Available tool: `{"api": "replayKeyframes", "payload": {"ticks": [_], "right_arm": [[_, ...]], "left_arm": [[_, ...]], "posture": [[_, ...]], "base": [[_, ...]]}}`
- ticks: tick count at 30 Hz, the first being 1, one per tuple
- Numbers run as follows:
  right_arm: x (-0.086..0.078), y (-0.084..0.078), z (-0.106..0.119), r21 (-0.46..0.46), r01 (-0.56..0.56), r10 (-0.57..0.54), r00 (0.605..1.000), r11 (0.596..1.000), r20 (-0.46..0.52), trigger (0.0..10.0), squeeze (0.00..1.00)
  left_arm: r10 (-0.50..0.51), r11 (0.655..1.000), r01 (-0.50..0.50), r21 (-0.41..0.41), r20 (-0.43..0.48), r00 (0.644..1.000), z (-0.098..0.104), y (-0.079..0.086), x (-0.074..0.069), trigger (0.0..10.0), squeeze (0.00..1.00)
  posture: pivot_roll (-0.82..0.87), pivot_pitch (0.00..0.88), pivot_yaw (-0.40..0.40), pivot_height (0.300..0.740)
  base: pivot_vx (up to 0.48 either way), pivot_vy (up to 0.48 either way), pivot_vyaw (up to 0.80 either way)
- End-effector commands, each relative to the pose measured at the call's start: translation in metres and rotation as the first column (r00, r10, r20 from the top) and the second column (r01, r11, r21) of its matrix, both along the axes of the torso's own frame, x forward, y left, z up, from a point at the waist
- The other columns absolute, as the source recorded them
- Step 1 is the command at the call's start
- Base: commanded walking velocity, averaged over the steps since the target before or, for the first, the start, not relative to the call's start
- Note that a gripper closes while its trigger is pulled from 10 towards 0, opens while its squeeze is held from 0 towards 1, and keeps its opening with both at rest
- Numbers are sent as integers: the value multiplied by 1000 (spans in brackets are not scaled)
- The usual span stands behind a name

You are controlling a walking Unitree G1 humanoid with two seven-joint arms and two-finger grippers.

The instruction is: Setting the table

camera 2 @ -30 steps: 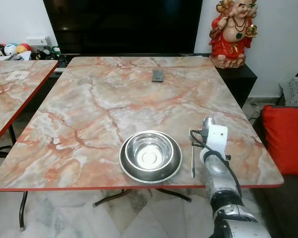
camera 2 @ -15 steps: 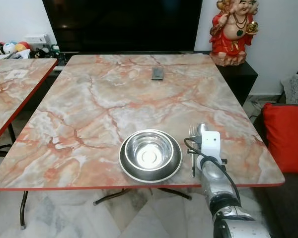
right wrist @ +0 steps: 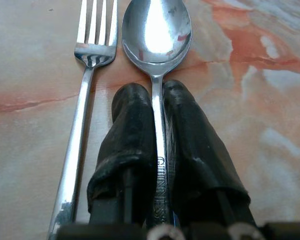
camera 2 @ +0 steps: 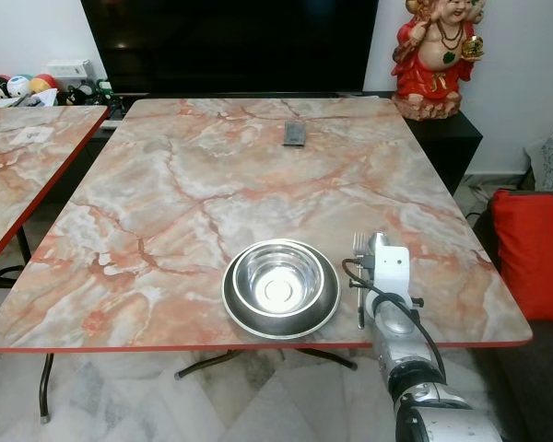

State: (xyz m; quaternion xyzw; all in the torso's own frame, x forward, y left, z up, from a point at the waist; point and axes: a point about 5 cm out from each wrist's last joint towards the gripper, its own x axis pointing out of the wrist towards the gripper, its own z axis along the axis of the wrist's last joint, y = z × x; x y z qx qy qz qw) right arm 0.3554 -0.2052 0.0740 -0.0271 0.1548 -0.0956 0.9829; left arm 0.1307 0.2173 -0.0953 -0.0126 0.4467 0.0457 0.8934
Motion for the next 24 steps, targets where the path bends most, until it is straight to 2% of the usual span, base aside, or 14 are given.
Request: {"api": "replayKeyframes", "payload": {"ticks": [1, 22, 23, 24], "right_arm": [[-3, 0, -7, 18, 16, -15, 999, 1000, -36, 10000, 0], [-4, 3, -8, 26, 13, -12, 999, 1000, -37, 10000, 0], [-4, 3, -9, 27, 13, -12, 999, 1000, -39, 10000, 110], [-4, 3, -9, 27, 13, -12, 999, 1000, -39, 10000, 110]], "left_arm": [[-7, 1000, 8, 6, -38, 999, -3, 3, -8, 10000, 0], [-10, 1000, 11, 8, -38, 999, -2, 3, -8, 10000, 0], [-10, 1000, 11, 9, -38, 999, -2, 3, -8, 10000, 0], [-10, 1000, 11, 9, -38, 999, -2, 3, -8, 10000, 0]], "posture": [[32, 102, 24, 740], [36, 100, 24, 740], [36, 100, 24, 740], [36, 101, 24, 740]], "base": [[0, 0, 0], [0, 0, 0], [0, 0, 0], [0, 0, 0]]}}
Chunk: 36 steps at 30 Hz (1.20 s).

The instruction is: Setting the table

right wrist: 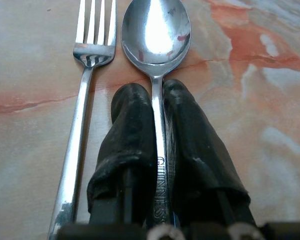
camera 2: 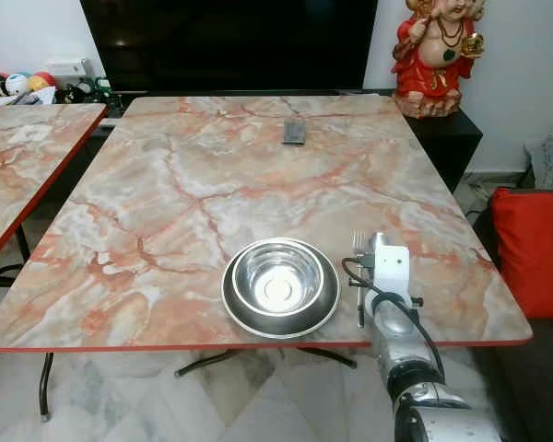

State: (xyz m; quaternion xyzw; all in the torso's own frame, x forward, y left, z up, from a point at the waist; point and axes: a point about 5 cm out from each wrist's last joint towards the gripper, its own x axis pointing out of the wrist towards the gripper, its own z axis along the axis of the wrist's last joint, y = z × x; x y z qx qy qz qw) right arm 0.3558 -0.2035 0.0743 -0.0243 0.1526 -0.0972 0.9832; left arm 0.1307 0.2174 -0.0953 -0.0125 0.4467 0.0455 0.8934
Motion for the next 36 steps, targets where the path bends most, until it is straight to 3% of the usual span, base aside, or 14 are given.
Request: {"api": "replayKeyframes", "payload": {"ticks": [1, 18, 19, 20, 23, 24, 25, 26, 36], "right_arm": [[-5, 2, -10, 23, 10, -9, 999, 1000, -45, 10000, 114], [-4, 0, -9, 21, 13, -12, 999, 1000, -42, 10000, 141], [-4, 1, -9, 22, 12, -11, 999, 1000, -42, 10000, 549], [-5, 1, -9, 22, 10, -9, 999, 1000, -43, 10000, 596], [-5, 2, -9, 21, 9, -8, 999, 1000, -45, 10000, 584], [-5, 2, -10, 20, 8, -7, 999, 1000, -45, 10000, 294], [-5, 2, -10, 19, 8, -7, 999, 1000, -46, 10000, 294], [-5, 2, -10, 18, 7, -7, 999, 1000, -46, 10000, 0], [-5, 1, -9, 14, 12, -11, 999, 1000, -43, 10000, 0]], "left_arm": [[-10, 1000, 10, 9, -38, 999, -2, 3, -8, 10000, 0], [-10, 1000, 10, 10, -39, 999, -2, 3, -7, 10000, 0], [-9, 1000, 10, 10, -39, 999, -2, 3, -7, 10000, 0], [-9, 1000, 9, 10, -39, 999, -2, 4, -7, 10000, 0], [-8, 1000, 8, 9, -38, 999, -2, 4, -7, 10000, 0], [-8, 1000, 8, 9, -38, 999, -2, 4, -7, 10000, 0], [-8, 1000, 8, 9, -38, 999, -2, 4, -7, 10000, 0], [-8, 1000, 9, 9, -38, 999, -2, 4, -8, 10000, 0], [-11, 1000, 11, 9, -38, 999, -2, 4, -8, 10000, 0]], "posture": [[35, 101, 25, 740], [33, 97, 25, 740], [35, 97, 25, 740], [36, 98, 25, 740], [36, 98, 26, 740], [37, 99, 26, 740], [37, 99, 26, 740], [36, 99, 26, 740], [36, 99, 28, 740]], "base": [[0, 0, 0], [0, 0, 0], [0, 0, 0], [0, 0, 0], [0, 0, 0], [0, 0, 0], [0, 0, 0], [0, 0, 0], [0, 0, 0]]}}
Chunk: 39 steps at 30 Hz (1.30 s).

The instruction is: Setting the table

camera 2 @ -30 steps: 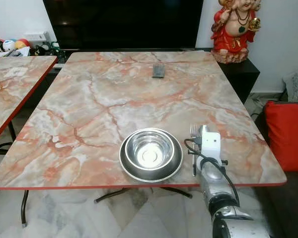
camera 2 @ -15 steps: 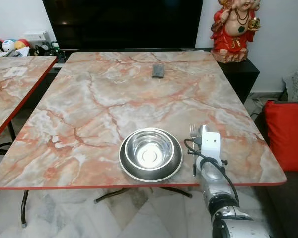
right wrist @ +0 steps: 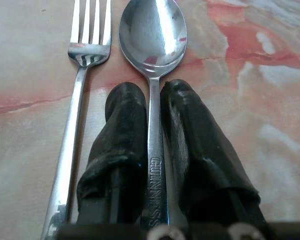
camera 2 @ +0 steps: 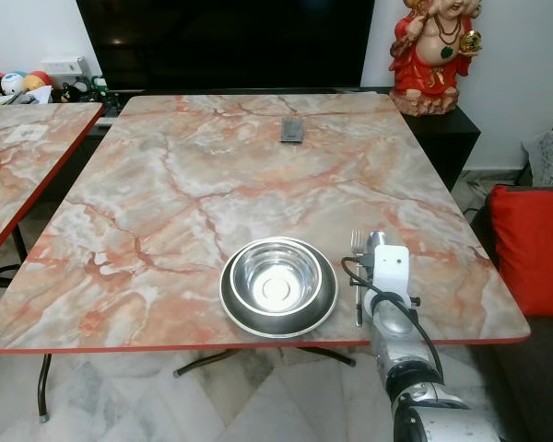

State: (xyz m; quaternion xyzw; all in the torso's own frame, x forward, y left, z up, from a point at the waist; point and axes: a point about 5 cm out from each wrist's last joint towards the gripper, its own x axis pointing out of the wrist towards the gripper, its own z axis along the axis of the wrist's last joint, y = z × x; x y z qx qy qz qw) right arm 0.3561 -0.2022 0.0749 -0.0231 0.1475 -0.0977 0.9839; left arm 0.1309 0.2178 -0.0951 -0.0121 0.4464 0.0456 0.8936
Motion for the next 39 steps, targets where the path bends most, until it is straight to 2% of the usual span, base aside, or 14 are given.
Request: {"api": "replayKeyframes", "payload": {"ticks": [1, 8, 9, 10, 12, 13, 14, 15, 39], "right_arm": [[-5, 0, -10, 12, 11, -10, 999, 1000, -54, 10000, 0], [-5, 0, -9, 16, 3, -2, 999, 1000, -47, 10000, 0], [-5, 1, -9, 16, 1, -1, 999, 1000, -47, 10000, 290], [-5, 1, -9, 16, 1, 0, 999, 1000, -47, 10000, 875], [-5, 0, -9, 14, 2, -2, 999, 1000, -47, 10000, 855], [-5, 0, -10, 11, 5, -4, 999, 1000, -49, 10000, 655], [-5, 0, -10, 10, 6, -6, 999, 1000, -49, 10000, 106], [-5, 0, -10, 9, 7, -7, 999, 1000, -49, 10000, 0], [-4, 2, -6, 44, -3, 2, 1000, 999, 9, 10000, 0]], "left_arm": [[-11, 1000, 11, 8, -39, 999, -2, 4, -8, 10000, 0], [-10, 1000, 10, 7, -38, 999, -2, 3, -8, 10000, 0], [-10, 1000, 10, 8, -38, 999, -2, 3, -7, 10000, 0], [-10, 1000, 10, 8, -38, 999, -2, 3, -7, 10000, 0], [-11, 1000, 11, 8, -38, 999, -2, 3, -7, 10000, 0], [-11, 1000, 12, 8, -39, 999, -2, 3, -7, 10000, 0], [-11, 1000, 12, 8, -39, 999, -2, 3, -7, 10000, 0], [-11, 1000, 11, 8, -39, 999, -2, 3, -8, 10000, 0], [-14, 1000, 14, 2, -40, 999, -2, 3, -7, 10000, 0]], "posture": [[36, 99, 28, 740], [36, 98, 26, 740], [36, 98, 26, 740], [36, 98, 26, 740], [36, 98, 26, 740], [37, 97, 29, 740], [37, 97, 29, 740], [37, 97, 29, 740], [34, 96, 27, 740]], "base": [[0, 0, 0], [0, 0, 0], [0, 0, 0], [0, 0, 0], [0, 0, 0], [0, 0, 0], [0, 0, 0], [0, 0, 0], [0, 0, 0]]}}
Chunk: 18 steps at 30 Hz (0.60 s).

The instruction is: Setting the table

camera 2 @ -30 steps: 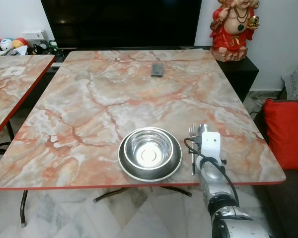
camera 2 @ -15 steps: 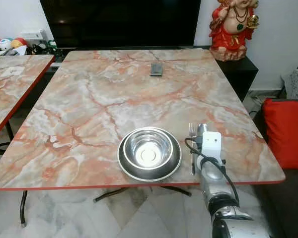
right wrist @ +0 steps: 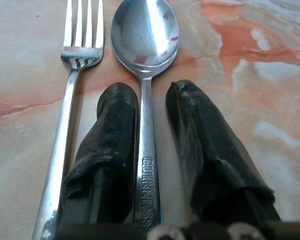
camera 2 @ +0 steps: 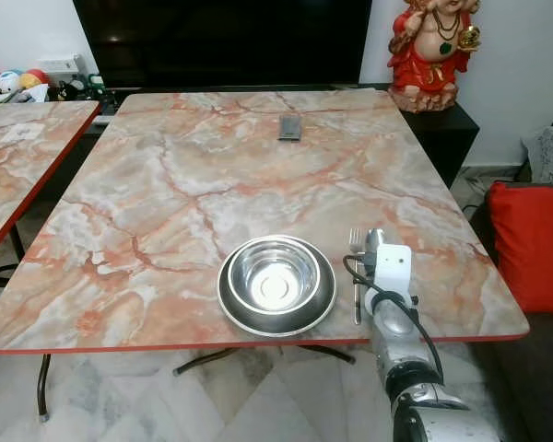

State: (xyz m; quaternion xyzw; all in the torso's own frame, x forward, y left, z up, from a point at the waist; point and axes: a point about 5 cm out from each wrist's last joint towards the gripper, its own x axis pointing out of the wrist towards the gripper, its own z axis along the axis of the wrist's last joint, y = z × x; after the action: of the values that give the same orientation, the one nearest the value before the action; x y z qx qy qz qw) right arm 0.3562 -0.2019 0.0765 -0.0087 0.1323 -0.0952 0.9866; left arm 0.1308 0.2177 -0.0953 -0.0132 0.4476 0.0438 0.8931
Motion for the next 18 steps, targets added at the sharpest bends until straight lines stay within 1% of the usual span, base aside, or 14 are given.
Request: {"api": "replayKeyframes", "payload": {"ticks": [1, 6, 11, 14, 18], "right_arm": [[-3, 2, -5, 25, 1, -1, 1000, 1000, -8, 10000, 0], [-1, 2, -1, 38, -4, 3, 1000, 999, 30, 10000, 0], [-1, 3, 0, 34, -11, 10, 999, 999, 33, 10000, 0], [0, 2, 3, 18, -3, 2, 998, 1000, 60, 10000, 0], [2, 0, 11, -7, 8, -8, 993, 1000, 121, 10000, 0]], "left_arm": [[-11, 1000, 11, 6, -37, 999, -2, 3, -7, 10000, 0], [-10, 1000, 11, 6, -38, 999, -2, 3, -7, 10000, 0], [-10, 1000, 11, 5, -37, 999, -2, 3, -7, 10000, 0], [-10, 1000, 10, 5, -37, 999, -2, 4, -7, 10000, 0], [-10, 1000, 10, 5, -37, 999, -2, 4, -7, 10000, 0]], "posture": [[34, 96, 27, 740], [32, 96, 28, 740], [33, 97, 28, 740], [32, 96, 28, 740], [32, 96, 28, 740]], "base": [[0, 0, 0], [0, 0, 0], [0, 0, 0], [0, 0, 0], [0, 0, 0]]}}
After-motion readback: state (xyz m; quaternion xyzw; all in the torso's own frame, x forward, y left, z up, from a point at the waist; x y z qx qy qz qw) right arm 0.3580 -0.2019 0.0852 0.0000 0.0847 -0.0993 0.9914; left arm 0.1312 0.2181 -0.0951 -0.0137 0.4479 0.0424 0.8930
